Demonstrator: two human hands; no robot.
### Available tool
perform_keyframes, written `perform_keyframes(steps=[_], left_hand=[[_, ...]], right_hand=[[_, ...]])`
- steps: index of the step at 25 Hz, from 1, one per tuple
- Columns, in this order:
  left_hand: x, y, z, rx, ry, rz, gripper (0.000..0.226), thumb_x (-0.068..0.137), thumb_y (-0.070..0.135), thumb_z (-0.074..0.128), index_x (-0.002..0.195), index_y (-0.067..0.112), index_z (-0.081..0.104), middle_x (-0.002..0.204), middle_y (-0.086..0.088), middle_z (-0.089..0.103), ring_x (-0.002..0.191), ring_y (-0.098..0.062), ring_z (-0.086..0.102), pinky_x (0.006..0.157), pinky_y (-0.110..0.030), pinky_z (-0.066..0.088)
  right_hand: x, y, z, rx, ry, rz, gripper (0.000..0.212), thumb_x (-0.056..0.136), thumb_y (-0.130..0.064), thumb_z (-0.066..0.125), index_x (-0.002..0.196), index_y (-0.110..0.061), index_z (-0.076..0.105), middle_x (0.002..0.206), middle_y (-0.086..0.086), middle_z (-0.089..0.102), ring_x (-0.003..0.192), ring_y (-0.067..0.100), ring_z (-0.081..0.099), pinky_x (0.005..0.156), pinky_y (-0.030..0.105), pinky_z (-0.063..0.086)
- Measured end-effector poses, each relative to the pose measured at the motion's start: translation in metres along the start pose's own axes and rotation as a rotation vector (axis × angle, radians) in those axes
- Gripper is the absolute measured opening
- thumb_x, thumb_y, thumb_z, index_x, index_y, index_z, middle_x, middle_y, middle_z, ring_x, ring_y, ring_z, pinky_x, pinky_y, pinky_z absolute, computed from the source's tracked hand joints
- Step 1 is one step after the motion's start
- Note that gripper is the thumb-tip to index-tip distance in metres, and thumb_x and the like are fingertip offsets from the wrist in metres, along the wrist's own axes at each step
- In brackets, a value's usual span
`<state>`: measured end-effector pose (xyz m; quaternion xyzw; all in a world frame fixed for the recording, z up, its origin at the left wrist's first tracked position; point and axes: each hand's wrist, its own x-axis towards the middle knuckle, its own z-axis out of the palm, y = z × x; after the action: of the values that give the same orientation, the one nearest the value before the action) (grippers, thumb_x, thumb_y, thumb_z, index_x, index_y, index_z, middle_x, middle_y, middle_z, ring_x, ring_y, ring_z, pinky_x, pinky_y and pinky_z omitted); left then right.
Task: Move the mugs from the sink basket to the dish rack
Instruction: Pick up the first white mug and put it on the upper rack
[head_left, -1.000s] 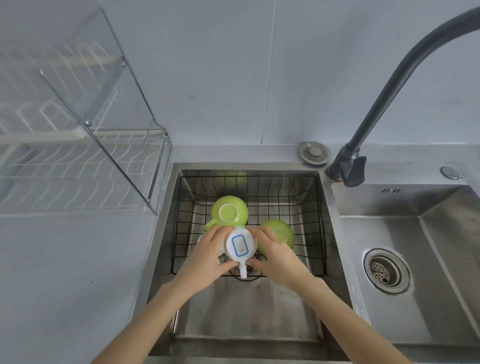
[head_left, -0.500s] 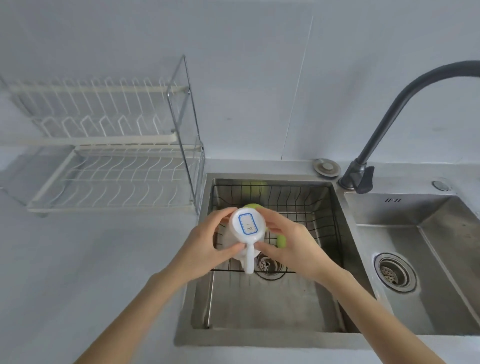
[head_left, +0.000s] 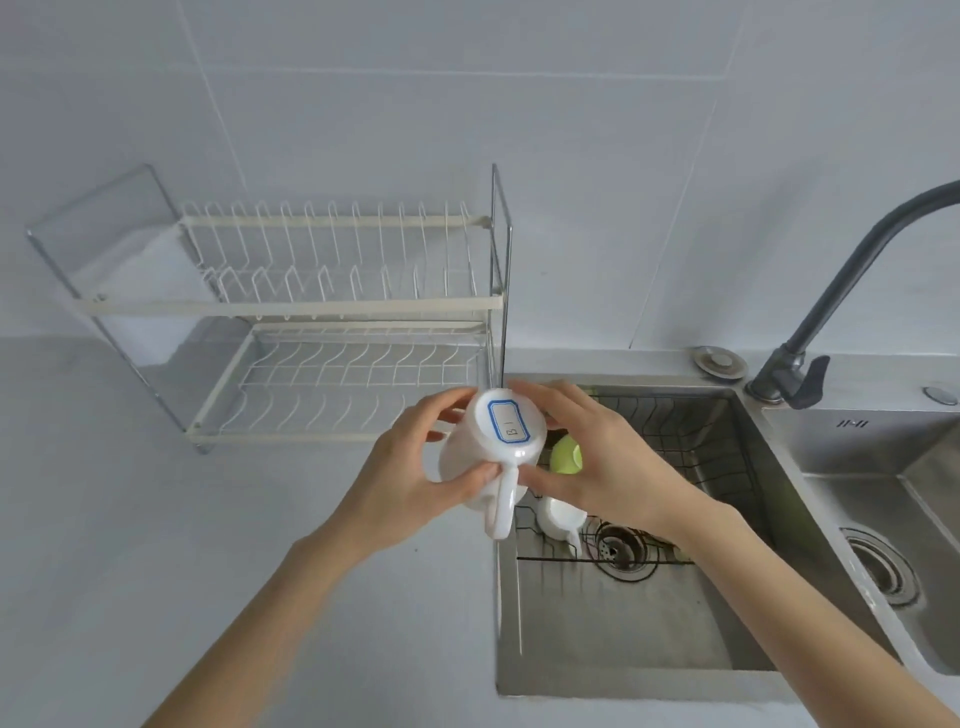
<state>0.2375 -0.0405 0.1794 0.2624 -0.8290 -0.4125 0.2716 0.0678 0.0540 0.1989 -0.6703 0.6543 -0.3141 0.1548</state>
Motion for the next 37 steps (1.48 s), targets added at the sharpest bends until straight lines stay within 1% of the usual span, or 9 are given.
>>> perform_keyframes(steps=[3, 7, 11, 13, 18, 22, 25, 30, 37], left_hand=[[-0.004, -0.002, -0.023, 0.006, 0.011, 0.046, 0.05, 0.061, 0.051, 0.06, 0.107, 0.05, 0.041, 0.109, 0.033, 0.054, 0.105, 0.012, 0.049, 0.086, 0.0, 0.036], [-0.001, 0.0, -0.057, 0.018, 0.021, 0.111, 0.05, 0.06, 0.051, 0.061, 0.106, 0.049, 0.042, 0.108, 0.033, 0.056, 0.104, 0.012, 0.05, 0.085, 0.0, 0.037], [0.017, 0.011, -0.073, 0.003, 0.051, 0.139, 0.047, 0.058, 0.053, 0.061, 0.102, 0.052, 0.044, 0.103, 0.034, 0.056, 0.099, 0.015, 0.051, 0.08, 0.001, 0.039], [0.031, 0.018, -0.083, -0.002, 0.096, 0.168, 0.047, 0.058, 0.054, 0.062, 0.101, 0.052, 0.044, 0.103, 0.031, 0.055, 0.096, 0.016, 0.052, 0.079, -0.001, 0.042], [0.079, 0.036, -0.109, -0.025, 0.149, 0.223, 0.05, 0.068, 0.035, 0.073, 0.114, 0.029, 0.052, 0.102, 0.029, 0.054, 0.088, 0.021, 0.052, 0.076, -0.004, 0.045], [0.121, 0.036, -0.127, -0.026, 0.135, 0.183, 0.047, 0.075, 0.023, 0.071, 0.119, 0.021, 0.052, 0.108, 0.016, 0.057, 0.096, 0.003, 0.055, 0.076, -0.009, 0.049], [0.148, 0.027, -0.136, -0.002, 0.13, 0.143, 0.048, 0.076, 0.022, 0.072, 0.119, 0.017, 0.052, 0.115, 0.005, 0.059, 0.104, -0.013, 0.057, 0.091, -0.022, 0.047], [0.183, 0.001, -0.139, 0.078, 0.06, 0.033, 0.049, 0.075, 0.022, 0.072, 0.119, 0.015, 0.052, 0.125, -0.004, 0.059, 0.11, -0.018, 0.057, 0.099, -0.035, 0.045], [0.205, -0.026, -0.129, 0.128, -0.058, -0.089, 0.051, 0.074, 0.017, 0.073, 0.118, 0.007, 0.05, 0.113, -0.001, 0.057, 0.102, -0.017, 0.055, 0.087, -0.025, 0.041]], right_hand=[[0.016, -0.021, -0.001, -0.028, -0.018, -0.056, 0.069, 0.076, -0.016, 0.074, 0.137, -0.017, 0.04, 0.121, -0.006, 0.047, 0.106, 0.011, 0.054, 0.096, 0.008, 0.037], [0.042, -0.051, -0.009, -0.159, -0.081, -0.082, 0.074, 0.075, -0.018, 0.074, 0.139, -0.016, 0.037, 0.116, -0.005, 0.042, 0.108, 0.017, 0.053, 0.097, 0.019, 0.04], [0.065, -0.074, -0.035, -0.275, -0.14, -0.089, 0.069, 0.078, -0.022, 0.073, 0.138, -0.019, 0.039, 0.117, -0.004, 0.042, 0.101, 0.014, 0.052, 0.089, 0.013, 0.036], [0.079, -0.084, -0.048, -0.316, -0.117, -0.1, 0.067, 0.078, -0.022, 0.072, 0.137, -0.021, 0.04, 0.118, -0.005, 0.044, 0.102, 0.015, 0.053, 0.095, 0.02, 0.04], [0.12, -0.095, -0.082, -0.392, -0.041, -0.119, 0.065, 0.081, -0.02, 0.069, 0.138, -0.017, 0.039, 0.128, 0.006, 0.048, 0.11, 0.02, 0.053, 0.097, 0.02, 0.041], [0.158, -0.09, -0.093, -0.428, -0.021, -0.105, 0.064, 0.083, -0.022, 0.067, 0.14, -0.017, 0.037, 0.132, 0.005, 0.047, 0.117, 0.02, 0.051, 0.096, 0.017, 0.039], [0.185, -0.08, -0.092, -0.421, -0.015, -0.092, 0.063, 0.084, -0.021, 0.066, 0.139, -0.015, 0.037, 0.131, 0.008, 0.048, 0.117, 0.023, 0.051, 0.097, 0.022, 0.04], [0.221, -0.051, -0.078, -0.437, -0.094, -0.029, 0.064, 0.084, -0.023, 0.066, 0.139, -0.014, 0.035, 0.131, 0.01, 0.048, 0.115, 0.026, 0.053, 0.099, 0.029, 0.042], [0.255, -0.024, -0.058, -0.586, -0.266, 0.052, 0.064, 0.084, -0.027, 0.065, 0.139, -0.013, 0.034, 0.133, 0.009, 0.045, 0.122, 0.026, 0.045, 0.1, 0.036, 0.039]])
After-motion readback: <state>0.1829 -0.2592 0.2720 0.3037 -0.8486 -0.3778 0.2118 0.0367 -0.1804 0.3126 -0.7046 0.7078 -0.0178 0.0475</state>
